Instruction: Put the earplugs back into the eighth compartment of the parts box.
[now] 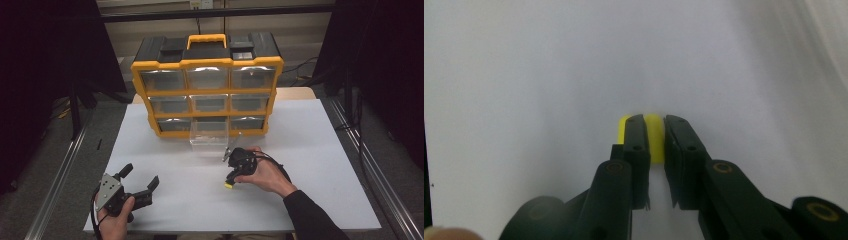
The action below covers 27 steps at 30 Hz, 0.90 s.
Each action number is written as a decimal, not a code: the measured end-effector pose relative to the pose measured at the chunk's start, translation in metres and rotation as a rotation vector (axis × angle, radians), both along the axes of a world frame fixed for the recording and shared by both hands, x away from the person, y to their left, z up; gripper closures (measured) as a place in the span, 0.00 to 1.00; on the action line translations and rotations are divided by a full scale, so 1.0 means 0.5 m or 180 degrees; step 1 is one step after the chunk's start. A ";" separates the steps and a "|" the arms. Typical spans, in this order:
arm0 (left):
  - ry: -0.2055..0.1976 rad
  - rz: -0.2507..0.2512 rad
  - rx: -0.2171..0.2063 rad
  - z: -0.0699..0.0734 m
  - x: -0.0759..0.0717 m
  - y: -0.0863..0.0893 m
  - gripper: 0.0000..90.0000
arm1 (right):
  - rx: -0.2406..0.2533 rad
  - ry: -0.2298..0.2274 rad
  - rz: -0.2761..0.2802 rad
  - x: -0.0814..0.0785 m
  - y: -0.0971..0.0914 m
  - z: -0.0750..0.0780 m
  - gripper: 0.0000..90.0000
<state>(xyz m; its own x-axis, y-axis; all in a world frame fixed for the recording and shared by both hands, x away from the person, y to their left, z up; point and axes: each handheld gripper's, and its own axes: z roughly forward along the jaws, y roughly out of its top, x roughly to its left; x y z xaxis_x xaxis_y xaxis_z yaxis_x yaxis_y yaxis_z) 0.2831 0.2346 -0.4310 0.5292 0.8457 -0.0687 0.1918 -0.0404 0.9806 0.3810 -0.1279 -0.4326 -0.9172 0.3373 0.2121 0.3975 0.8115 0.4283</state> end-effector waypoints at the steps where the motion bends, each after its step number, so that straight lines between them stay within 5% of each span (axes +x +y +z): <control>1: -0.0001 -0.0002 0.0002 0.000 0.000 0.000 0.03 | 0.0008 -0.0008 0.0001 0.000 0.000 0.000 0.90; 18: -0.0006 -0.0028 0.0025 0.000 0.000 -0.001 0.03 | 0.0085 -0.0222 -0.0155 0.000 -0.010 0.010 0.91; 27: -0.0009 -0.0016 0.0019 0.000 0.000 -0.001 0.03 | 0.0413 -0.0302 -0.0263 0.003 -0.034 0.029 0.91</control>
